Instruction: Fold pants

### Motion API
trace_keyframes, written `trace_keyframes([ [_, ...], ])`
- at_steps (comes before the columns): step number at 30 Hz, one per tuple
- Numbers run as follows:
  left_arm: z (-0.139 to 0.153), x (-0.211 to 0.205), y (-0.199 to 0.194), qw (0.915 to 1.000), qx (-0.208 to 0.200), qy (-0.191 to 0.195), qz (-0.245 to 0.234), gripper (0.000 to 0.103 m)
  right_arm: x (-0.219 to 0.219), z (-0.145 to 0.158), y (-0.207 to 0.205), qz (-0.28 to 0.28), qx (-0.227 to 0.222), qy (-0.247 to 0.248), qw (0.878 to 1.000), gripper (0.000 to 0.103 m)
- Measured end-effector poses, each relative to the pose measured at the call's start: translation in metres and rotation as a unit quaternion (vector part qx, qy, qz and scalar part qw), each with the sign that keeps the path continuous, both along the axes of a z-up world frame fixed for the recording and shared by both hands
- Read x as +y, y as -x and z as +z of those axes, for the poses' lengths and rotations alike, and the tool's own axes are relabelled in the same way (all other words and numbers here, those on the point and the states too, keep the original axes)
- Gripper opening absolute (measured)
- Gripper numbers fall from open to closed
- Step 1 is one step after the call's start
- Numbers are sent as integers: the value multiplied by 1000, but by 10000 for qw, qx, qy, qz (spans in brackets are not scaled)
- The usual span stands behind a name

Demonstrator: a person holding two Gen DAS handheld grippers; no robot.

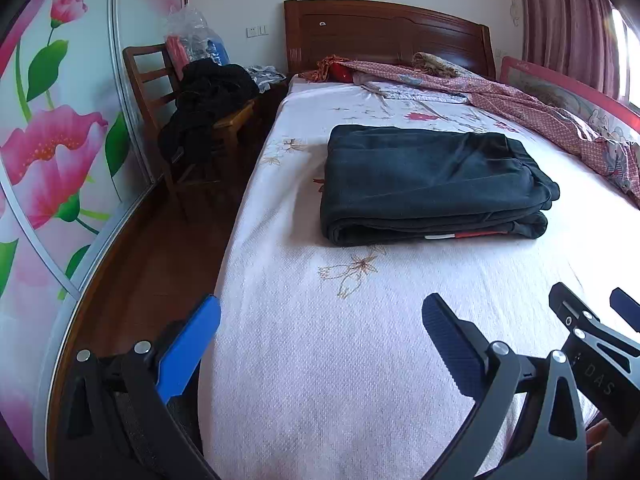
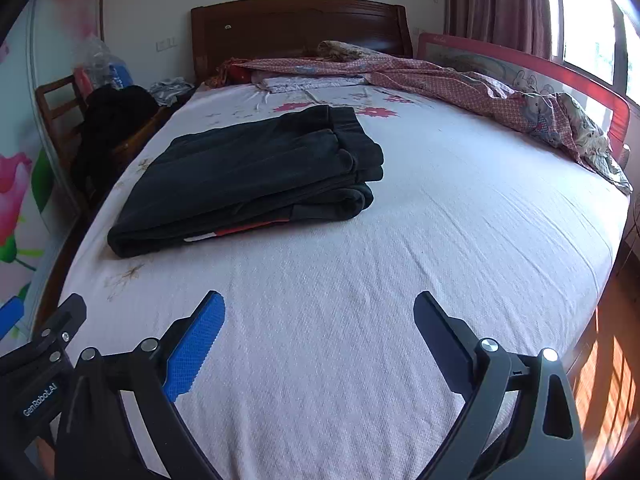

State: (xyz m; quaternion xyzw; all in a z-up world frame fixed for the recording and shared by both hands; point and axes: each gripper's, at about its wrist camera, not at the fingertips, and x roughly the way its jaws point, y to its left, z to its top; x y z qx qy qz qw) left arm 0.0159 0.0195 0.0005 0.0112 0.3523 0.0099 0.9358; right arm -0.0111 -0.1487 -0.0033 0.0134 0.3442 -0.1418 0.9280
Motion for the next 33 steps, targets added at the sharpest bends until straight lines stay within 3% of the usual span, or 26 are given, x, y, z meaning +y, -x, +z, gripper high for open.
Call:
trace_keyframes([
  [33,-4,-4,-2,9999,138,21,-88,101,13,-3,1,126,72,-13,9999,95],
])
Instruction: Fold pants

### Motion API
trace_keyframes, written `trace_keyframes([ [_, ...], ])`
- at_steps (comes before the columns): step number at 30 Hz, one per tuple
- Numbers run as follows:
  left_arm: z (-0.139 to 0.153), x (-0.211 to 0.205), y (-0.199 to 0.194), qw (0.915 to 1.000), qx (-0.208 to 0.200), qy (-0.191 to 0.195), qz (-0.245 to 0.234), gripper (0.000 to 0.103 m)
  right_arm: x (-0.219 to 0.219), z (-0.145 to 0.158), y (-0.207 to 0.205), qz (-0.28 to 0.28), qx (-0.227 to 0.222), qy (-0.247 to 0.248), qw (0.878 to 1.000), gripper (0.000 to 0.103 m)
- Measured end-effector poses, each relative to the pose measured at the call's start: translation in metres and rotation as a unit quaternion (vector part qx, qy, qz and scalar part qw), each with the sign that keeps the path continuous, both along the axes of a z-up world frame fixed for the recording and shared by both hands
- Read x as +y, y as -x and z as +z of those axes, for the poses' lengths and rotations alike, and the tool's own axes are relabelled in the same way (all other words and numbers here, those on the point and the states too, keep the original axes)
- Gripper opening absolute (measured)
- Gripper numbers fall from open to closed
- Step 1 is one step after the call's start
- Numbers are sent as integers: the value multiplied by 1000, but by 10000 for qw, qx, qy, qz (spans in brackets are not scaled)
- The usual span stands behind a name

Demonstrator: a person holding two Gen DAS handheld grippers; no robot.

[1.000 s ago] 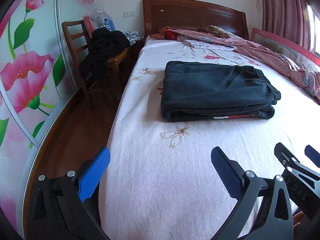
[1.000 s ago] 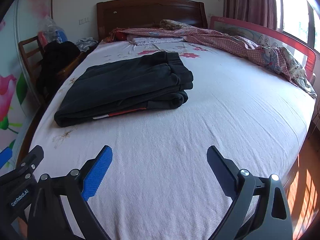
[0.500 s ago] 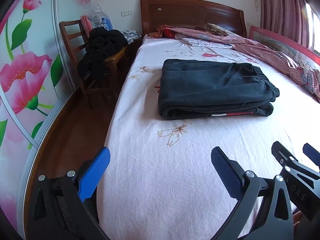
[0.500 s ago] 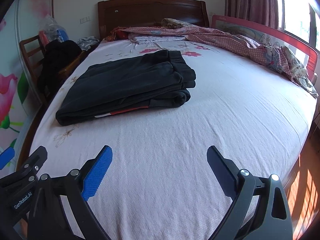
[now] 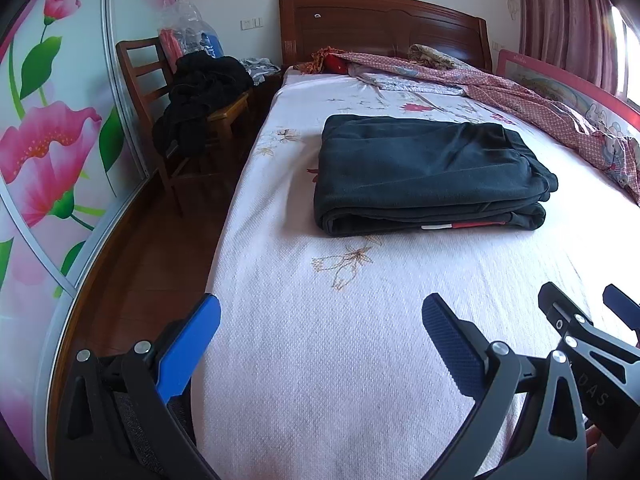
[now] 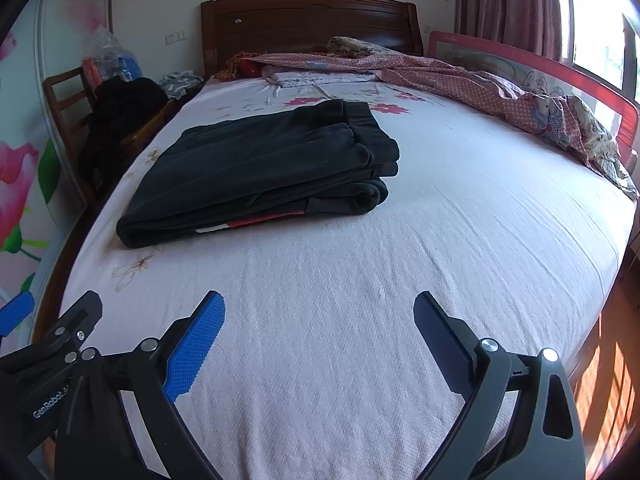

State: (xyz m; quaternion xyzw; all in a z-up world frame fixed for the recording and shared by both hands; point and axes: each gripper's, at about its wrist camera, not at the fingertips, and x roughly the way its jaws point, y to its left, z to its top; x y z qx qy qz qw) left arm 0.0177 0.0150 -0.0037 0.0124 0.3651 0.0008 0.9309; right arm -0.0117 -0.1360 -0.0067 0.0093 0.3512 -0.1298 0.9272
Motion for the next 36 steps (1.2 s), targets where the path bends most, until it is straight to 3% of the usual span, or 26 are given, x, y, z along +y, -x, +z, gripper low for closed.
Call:
trace_keyframes([
  [12,4,2,-1,10000,51,42,-2,101,1,1,1,7,-8,-14,10000,95],
  [14,8,4,-4,9995,97,309,-73,101,-1,0,0,7,51,-53,10000,95],
  [21,22,11,-3,9981,177,565,-168,101,-7,-5,0,-57,238,-174,9995,95],
  [26,19,10,-5,9991,358,232,-74,101,-7,-6,0,-37,308,-124,9994,95],
  [31,23,9,5,9998,85,142,-61,101,-7,-11,0,-24,427,-67,9991,95],
  [36,25,14,7,9994,-69,91,314,101,-13,-12,0,-126,443,-130,9989,95],
])
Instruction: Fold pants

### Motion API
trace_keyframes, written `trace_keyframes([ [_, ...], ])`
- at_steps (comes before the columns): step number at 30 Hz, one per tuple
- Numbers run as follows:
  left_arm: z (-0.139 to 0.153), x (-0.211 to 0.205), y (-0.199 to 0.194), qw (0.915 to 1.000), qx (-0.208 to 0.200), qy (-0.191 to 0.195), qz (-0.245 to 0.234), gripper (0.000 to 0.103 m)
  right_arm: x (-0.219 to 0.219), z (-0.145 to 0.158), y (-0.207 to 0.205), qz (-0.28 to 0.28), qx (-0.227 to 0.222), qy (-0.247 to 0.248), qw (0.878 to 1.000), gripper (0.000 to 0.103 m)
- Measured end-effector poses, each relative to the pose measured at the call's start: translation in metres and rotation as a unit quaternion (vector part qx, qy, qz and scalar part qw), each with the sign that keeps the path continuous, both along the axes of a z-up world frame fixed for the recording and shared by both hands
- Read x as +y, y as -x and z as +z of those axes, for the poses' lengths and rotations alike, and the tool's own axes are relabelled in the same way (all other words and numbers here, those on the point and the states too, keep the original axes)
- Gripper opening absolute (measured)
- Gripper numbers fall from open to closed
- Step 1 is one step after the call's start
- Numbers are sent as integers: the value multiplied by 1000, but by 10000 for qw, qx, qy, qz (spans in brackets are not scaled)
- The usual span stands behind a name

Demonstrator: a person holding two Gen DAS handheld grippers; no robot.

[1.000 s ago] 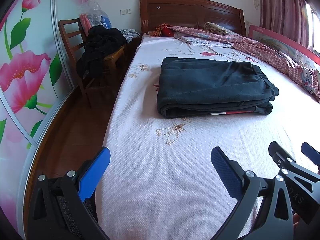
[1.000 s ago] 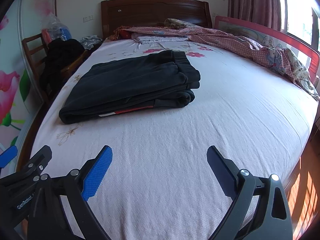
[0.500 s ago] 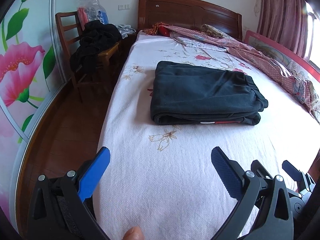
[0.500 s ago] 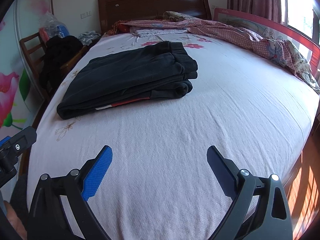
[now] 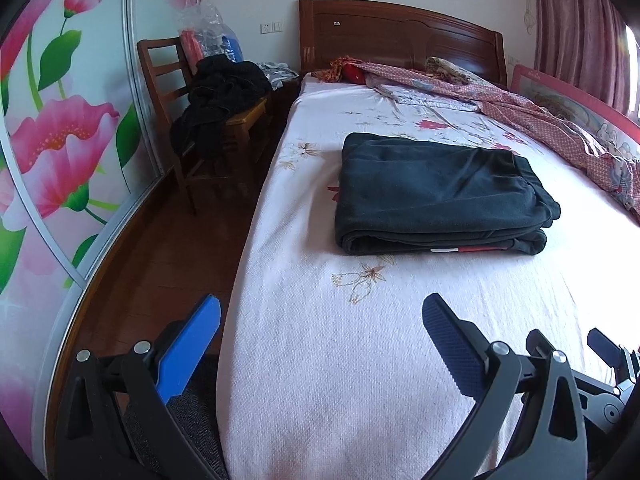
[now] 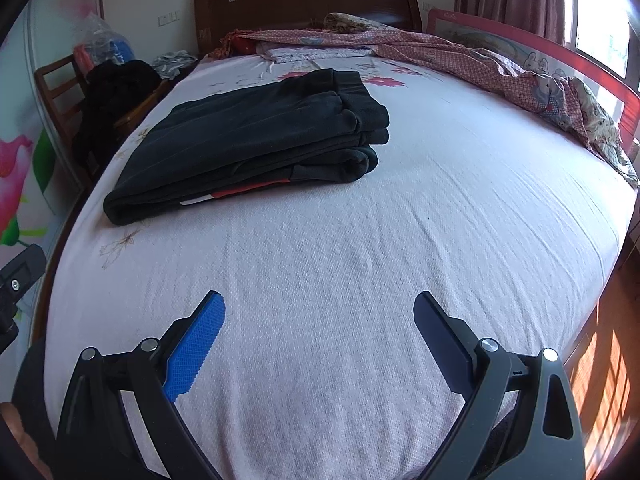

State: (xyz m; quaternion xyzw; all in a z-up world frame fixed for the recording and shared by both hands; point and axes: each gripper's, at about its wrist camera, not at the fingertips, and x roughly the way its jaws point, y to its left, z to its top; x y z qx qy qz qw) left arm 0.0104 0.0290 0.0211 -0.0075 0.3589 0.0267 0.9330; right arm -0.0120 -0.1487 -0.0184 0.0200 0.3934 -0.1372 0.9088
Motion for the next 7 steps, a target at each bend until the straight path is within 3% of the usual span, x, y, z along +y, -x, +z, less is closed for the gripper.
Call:
trace_keyframes([
  [4,-12,6,-15,9971,576,445,-239,101,-12,-1,0,-304,20,-57,9995,95],
  [7,-23,12,-21,9942,722,787,-107,101,-24,-5,0,-654,64,-42,9978,95],
])
